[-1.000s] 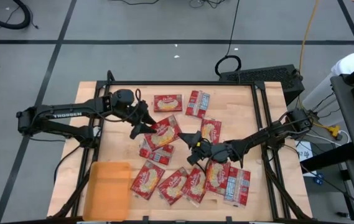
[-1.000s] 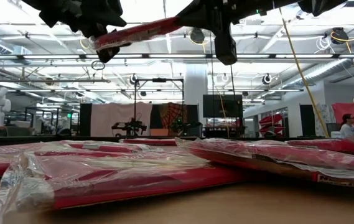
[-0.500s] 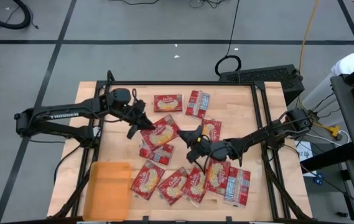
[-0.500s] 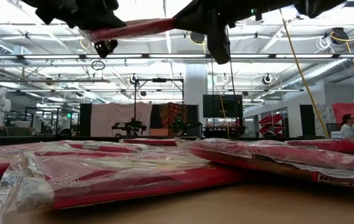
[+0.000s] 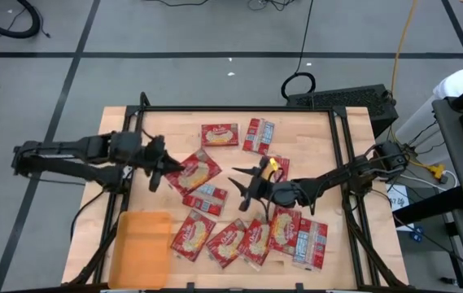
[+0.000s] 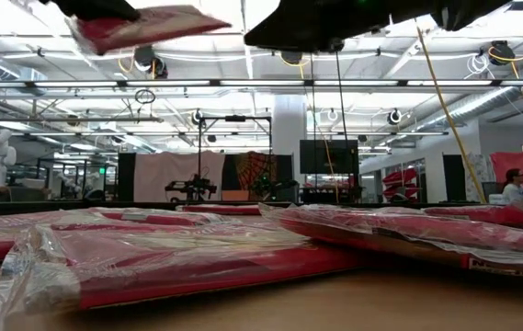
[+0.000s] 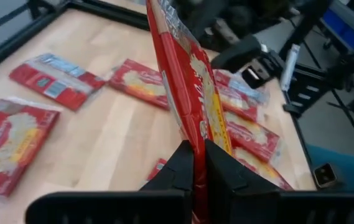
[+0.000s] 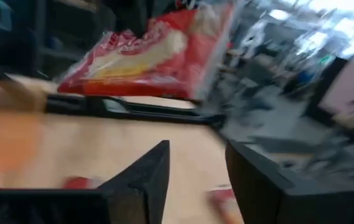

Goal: Sort popcorn bags into baskets
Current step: Put the red popcorn bag into the orange bin

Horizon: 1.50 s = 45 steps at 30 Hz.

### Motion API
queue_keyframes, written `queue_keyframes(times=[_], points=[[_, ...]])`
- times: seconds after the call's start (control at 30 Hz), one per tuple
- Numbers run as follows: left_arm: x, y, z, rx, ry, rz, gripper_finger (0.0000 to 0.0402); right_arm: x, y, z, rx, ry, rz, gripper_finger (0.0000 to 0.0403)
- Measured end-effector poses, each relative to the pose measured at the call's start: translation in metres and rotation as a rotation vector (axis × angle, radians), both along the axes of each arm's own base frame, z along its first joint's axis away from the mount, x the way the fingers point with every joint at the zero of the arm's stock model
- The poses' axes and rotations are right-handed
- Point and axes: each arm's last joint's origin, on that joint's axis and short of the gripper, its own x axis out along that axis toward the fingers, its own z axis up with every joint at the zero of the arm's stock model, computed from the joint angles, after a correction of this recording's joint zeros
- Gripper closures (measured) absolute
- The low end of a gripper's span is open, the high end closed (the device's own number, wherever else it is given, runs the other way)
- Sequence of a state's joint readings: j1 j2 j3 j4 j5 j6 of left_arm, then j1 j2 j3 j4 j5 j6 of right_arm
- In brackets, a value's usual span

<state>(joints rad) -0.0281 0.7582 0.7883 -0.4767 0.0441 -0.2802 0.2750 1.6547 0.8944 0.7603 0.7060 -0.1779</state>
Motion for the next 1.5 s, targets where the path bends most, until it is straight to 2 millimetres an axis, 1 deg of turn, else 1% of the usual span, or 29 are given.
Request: queue_keyframes(times=[0.1,0.17,0.33,0.47,0.63,0.77,0.87,1.0,1.13,1.37,1.5], points=[[-0.002,-0.017,-0.002,-0.009,0.02,-0.06,0.0385,0.002,-0.002,-0.003,0.115,-0.017,0.063,0.0245],[-0.006,-0.028,-0.004,-0.008,0.046,-0.104,0.0385,0.002,-0.002,-0.007,0.155,0.008,0.094,0.0243],[-0.015,-0.05,-0.008,-0.03,0.099,-0.131,0.0384,0.0,-0.001,-0.017,0.211,0.095,0.132,0.0244],[-0.022,-0.069,-0.014,-0.054,0.168,-0.217,0.0384,0.0,0.001,-0.02,0.243,0.128,0.184,0.0243],[-0.03,-0.092,-0.019,-0.065,0.215,-0.34,0.0384,-0.004,0.006,-0.026,0.262,0.164,0.285,0.0245],[-0.041,-0.101,-0.022,-0.118,0.291,-0.38,0.0383,-0.009,0.012,-0.032,0.266,0.187,0.305,0.0247],[-0.051,-0.102,-0.03,-0.148,0.418,-0.343,0.0383,-0.014,0.017,-0.038,0.271,0.205,0.318,0.0247],[-0.061,-0.105,-0.036,-0.183,0.521,-0.308,0.0383,-0.022,0.022,-0.047,0.264,0.242,0.334,0.0247],[-0.064,-0.116,-0.038,-0.215,0.572,-0.38,0.0383,-0.028,0.025,-0.055,0.266,0.267,0.342,0.0247],[-0.068,-0.144,-0.053,-0.194,0.717,-0.479,0.0382,-0.037,0.025,-0.066,0.29,0.298,0.335,0.0247],[-0.064,-0.158,-0.058,-0.204,0.715,-0.494,0.0382,-0.039,0.024,-0.068,0.292,0.298,0.334,0.0247]])
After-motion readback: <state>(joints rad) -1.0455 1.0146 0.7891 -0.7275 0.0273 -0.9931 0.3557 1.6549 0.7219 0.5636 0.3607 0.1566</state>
